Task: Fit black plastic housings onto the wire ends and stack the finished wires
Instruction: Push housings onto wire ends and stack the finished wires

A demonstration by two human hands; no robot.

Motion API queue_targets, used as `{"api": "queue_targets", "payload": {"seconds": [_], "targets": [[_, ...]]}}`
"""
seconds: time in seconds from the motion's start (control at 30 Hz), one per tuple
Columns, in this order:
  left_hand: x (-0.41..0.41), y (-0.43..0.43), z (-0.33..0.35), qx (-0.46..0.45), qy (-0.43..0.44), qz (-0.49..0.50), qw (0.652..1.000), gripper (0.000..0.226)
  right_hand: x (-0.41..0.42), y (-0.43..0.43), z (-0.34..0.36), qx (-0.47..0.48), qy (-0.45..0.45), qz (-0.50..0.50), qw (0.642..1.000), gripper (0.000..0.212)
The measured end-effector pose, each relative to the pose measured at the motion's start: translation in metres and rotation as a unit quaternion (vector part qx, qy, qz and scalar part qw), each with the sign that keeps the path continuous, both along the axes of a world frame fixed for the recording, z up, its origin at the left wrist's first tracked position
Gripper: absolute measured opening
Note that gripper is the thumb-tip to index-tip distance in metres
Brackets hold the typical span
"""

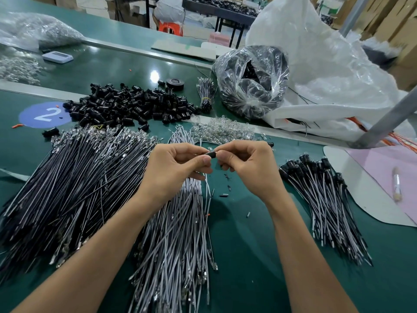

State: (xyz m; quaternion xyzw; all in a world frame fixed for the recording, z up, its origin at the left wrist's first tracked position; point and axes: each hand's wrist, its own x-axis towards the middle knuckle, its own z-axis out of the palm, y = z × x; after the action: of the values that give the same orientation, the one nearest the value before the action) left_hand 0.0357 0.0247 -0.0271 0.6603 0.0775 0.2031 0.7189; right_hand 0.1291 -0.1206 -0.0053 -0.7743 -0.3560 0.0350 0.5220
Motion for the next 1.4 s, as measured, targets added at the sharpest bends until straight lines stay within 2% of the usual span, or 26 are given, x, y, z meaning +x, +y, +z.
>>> {"api": "queue_targets", "payload": {"seconds": [0.23,0.53,0.8,1.0,1.3,1.4], "targets": [[0.0,0.002,0.0,0.008,-0.005,-0.008,1.0,0.013,-0.001,0.003,-0.001,0.077,0.124,0.02,0.989,0.008],[-0.001,0.005,-0.002,0.046,-0.02,-0.011,0.999,0.012,-0.002,0.003,-0.004,0.061,0.183,0.043,0.98,0.019],[-0.002,0.006,-0.002,0.053,-0.011,-0.047,0.997,0.012,-0.002,0.002,-0.007,0.061,0.18,0.075,0.979,0.024],[-0.004,0.006,-0.001,0.029,-0.035,-0.053,0.998,0.018,-0.001,0.0,-0.01,0.13,0.244,0.118,0.954,0.009],[-0.006,0.005,0.0,0.035,-0.034,-0.046,0.998,0.018,-0.003,0.002,-0.01,0.132,0.221,0.114,0.959,0.011],[-0.007,0.002,0.003,-0.011,-0.045,-0.043,0.998,0.017,-0.005,0.004,-0.01,0.185,0.238,0.121,0.946,0.01]]}}
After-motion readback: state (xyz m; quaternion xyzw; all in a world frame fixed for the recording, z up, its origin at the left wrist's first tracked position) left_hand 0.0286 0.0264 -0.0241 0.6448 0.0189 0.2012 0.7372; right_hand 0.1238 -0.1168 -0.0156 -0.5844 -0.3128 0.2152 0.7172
